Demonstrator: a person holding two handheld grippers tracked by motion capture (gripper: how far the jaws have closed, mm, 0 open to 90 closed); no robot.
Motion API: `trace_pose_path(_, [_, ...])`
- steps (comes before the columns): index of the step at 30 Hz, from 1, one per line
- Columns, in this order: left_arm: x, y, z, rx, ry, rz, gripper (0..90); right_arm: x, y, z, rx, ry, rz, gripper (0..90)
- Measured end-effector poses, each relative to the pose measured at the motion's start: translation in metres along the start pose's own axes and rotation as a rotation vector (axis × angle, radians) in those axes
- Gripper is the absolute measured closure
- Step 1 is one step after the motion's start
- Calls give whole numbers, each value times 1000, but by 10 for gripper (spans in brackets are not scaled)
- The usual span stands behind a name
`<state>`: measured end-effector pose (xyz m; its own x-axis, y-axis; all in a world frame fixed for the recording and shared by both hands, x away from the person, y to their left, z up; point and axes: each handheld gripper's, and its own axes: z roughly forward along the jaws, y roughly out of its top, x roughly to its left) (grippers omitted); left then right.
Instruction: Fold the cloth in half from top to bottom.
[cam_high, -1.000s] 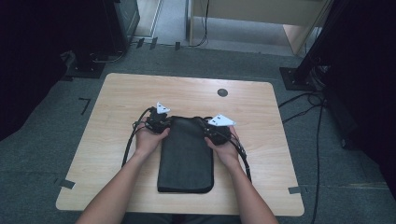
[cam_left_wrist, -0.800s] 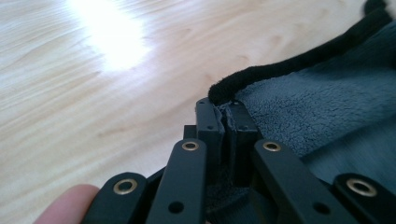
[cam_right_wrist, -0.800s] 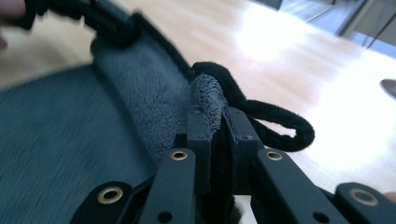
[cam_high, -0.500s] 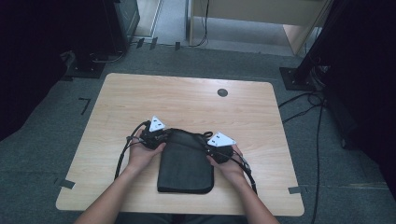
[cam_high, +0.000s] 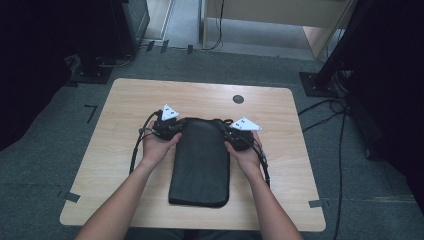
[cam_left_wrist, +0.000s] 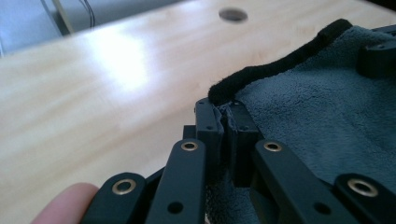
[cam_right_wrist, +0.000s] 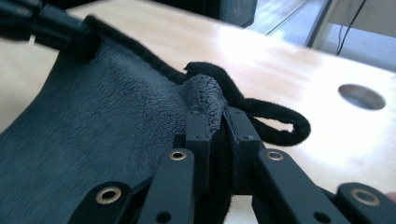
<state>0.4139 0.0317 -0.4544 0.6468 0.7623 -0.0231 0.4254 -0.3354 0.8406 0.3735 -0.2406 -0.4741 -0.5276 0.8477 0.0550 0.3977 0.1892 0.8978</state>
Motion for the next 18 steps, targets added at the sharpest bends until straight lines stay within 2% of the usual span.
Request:
trace_pose_path(3, [7, 7, 2, -5, -29, 14, 856, -11, 12, 2, -17, 16, 49, 808])
trace_pose_path(5, [6, 8, -3, -10, -33, 41, 854, -11, 16, 1, -17, 1, 32, 809])
trace_pose_path(8, [3, 3, -16, -35, -60, 60, 853, -5, 16, -7, -23, 11, -5, 804])
trace_pose_path(10, [-1, -5, -27, -51, -83, 81, 850, 2, 8, -18, -41, 48, -27, 793])
trace_pose_path(13, [-14, -24, -48, -68, -122, 103, 848, 12, -3, -36, -50, 82, -22, 784])
trace_pose_path(15, [-24, -36, -57, -74, -146, 110, 847, 24, -16, -50, -42, 88, -43, 781])
trace_pose_path(17, [-35, -51, -66, -65, -170, 113, 847, 35, -30, -62, -27, 89, -77, 776])
trace_pose_path(18, [-41, -59, -69, -54, -182, 124, 847, 38, -35, -66, -16, 94, -77, 775])
